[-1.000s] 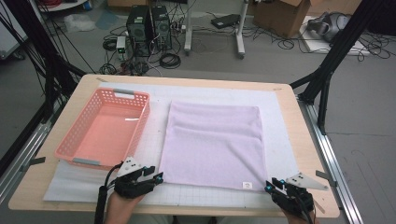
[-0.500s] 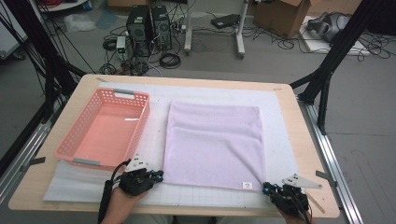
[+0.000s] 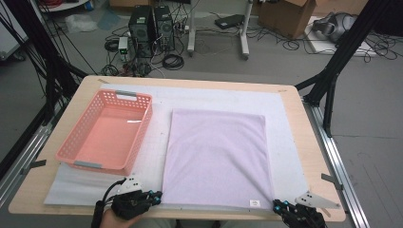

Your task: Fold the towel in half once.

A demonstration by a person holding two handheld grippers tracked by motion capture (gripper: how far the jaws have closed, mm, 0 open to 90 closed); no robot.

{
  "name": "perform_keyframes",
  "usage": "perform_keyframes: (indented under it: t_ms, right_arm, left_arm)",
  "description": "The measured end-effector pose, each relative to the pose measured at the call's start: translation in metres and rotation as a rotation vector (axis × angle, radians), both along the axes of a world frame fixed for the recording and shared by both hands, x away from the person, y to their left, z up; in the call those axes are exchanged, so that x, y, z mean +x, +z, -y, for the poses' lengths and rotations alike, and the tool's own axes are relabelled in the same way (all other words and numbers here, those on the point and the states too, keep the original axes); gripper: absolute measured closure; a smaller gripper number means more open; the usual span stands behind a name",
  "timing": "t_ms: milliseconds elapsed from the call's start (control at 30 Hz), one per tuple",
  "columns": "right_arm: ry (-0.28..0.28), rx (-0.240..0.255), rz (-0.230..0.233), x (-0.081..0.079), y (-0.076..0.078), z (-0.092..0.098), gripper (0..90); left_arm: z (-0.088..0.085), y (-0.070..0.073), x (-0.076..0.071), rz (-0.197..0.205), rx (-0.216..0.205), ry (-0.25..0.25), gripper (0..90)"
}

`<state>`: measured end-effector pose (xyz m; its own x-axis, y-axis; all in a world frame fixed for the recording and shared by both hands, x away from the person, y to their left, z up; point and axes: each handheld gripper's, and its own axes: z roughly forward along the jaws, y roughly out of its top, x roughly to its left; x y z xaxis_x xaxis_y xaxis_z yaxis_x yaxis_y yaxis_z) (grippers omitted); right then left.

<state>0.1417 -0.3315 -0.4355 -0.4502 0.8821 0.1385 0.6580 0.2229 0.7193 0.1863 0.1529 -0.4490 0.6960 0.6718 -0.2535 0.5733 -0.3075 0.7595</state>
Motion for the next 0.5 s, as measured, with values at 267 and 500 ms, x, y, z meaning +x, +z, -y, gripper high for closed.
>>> perform_keyframes:
  t_ms: [267,500]
  right_arm:
    - [0.015,0.024,-0.004,-0.018,0.002,0.005,71.5]
    - [-0.102,0.045,0.085,0.014,0.010,0.013,61.2]
  left_arm:
    - [-0.003,0.006,-0.006,0.035,-0.030,-0.031,65.8]
    - [0.011,0.018,0.040,0.129,-0.067,0.085,48.0]
